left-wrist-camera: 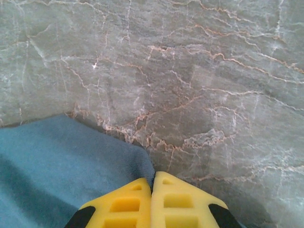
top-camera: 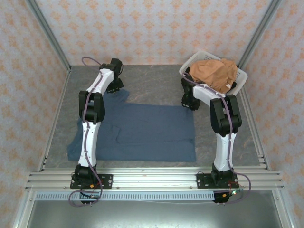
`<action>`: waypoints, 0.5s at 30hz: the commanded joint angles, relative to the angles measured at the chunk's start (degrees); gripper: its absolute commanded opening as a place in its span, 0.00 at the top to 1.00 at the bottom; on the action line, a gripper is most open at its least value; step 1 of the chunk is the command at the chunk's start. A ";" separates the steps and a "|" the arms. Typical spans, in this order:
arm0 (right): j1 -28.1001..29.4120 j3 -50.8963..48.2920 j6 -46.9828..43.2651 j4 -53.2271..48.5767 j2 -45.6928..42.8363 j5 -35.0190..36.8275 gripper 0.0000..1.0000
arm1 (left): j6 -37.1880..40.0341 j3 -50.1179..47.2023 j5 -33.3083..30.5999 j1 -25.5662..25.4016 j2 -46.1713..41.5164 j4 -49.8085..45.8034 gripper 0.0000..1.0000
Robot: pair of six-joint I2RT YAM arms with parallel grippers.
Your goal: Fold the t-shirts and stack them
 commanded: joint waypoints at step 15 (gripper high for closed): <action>-0.89 6.23 -3.63 -2.65 -1.83 6.94 1.00 | -0.01 2.66 2.49 1.26 -8.49 -0.84 1.00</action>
